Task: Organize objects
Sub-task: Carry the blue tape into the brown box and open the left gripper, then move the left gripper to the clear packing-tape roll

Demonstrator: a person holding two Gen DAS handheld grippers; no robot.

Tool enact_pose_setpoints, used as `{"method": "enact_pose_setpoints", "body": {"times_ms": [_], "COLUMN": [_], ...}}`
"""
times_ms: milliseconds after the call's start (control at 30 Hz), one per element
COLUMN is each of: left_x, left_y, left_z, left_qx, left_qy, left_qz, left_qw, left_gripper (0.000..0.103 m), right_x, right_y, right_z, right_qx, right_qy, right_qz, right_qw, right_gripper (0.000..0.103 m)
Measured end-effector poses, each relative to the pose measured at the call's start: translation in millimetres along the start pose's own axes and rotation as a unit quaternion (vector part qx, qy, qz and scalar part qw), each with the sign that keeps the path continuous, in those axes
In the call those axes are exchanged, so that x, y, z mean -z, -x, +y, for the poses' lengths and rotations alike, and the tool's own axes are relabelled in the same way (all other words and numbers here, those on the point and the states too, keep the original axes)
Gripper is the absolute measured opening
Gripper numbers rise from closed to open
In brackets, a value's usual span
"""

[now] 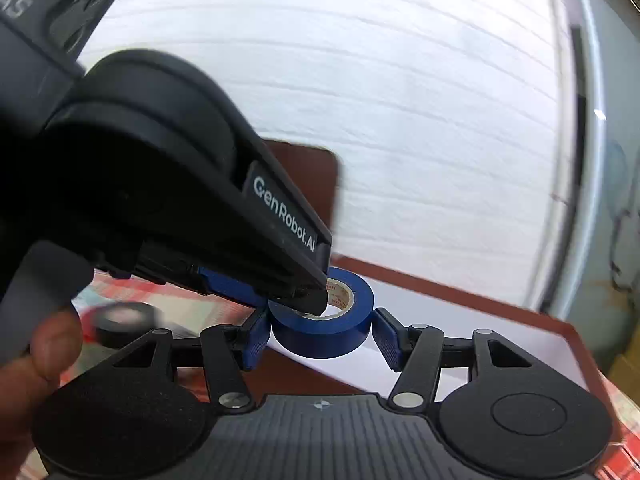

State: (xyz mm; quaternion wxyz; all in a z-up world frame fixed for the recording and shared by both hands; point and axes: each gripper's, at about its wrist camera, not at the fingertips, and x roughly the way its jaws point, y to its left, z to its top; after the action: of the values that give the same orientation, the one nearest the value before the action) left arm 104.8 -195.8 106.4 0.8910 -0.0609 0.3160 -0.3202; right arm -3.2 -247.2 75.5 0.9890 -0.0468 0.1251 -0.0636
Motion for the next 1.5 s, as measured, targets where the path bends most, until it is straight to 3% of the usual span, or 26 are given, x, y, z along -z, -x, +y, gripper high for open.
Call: {"method": "enact_pose_setpoints", "body": {"times_ms": [133, 200, 367, 467, 533, 700, 833, 900, 1100, 1267, 1500], "left_x": [4, 7, 9, 20, 32, 67, 86, 92, 103, 103, 101], "left_y": [-18, -12, 24, 59, 82, 117, 125, 125, 132, 133, 134], "left_z": [-10, -14, -5, 18, 41, 107, 148, 163, 175, 175, 159], "left_qx": [-0.015, -0.019, -0.032, -0.056, -0.076, -0.163, -0.206, -0.211, -0.207, -0.206, -0.189], "left_qy": [0.002, -0.005, -0.018, -0.014, 0.009, 0.073, 0.126, 0.146, 0.165, 0.165, 0.148], "left_qz": [0.022, 0.024, 0.003, -0.021, -0.027, -0.003, 0.03, 0.038, 0.04, 0.04, 0.042], "left_qw": [0.9996, 0.9995, 0.9993, 0.9981, 0.9967, 0.9839, 0.9699, 0.9659, 0.9634, 0.9638, 0.9698], "left_gripper": [0.03, 0.031, 0.033, 0.042, 0.043, 0.043, 0.043, 0.043, 0.046, 0.048, 0.061], "right_x": [7, 6, 5, 5, 5, 26, 37, 47, 44, 45, 54], "right_y": [-15, -15, -3, 9, 9, -5, -42, -22, -62, -79, -40], "right_z": [-34, -41, -29, -11, 15, 75, 112, 119, 127, 144, 136], "right_qx": [0.003, 0.001, -0.011, -0.032, -0.061, -0.146, -0.17, -0.169, -0.165, -0.165, -0.184], "right_qy": [-0.041, -0.057, -0.05, -0.049, -0.044, 0.006, 0.052, 0.055, 0.039, 0.067, 0.068], "right_qz": [0.029, 0.026, -0.006, -0.03, -0.035, 0.024, 0.058, 0.074, 0.126, 0.151, 0.155], "right_qw": [0.999, 0.998, 0.999, 0.998, 0.997, 0.989, 0.982, 0.981, 0.977, 0.972, 0.968], "right_gripper": [0.056, 0.063, 0.062, 0.062, 0.062, 0.062, 0.074, 0.076, 0.088, 0.09, 0.089]}}
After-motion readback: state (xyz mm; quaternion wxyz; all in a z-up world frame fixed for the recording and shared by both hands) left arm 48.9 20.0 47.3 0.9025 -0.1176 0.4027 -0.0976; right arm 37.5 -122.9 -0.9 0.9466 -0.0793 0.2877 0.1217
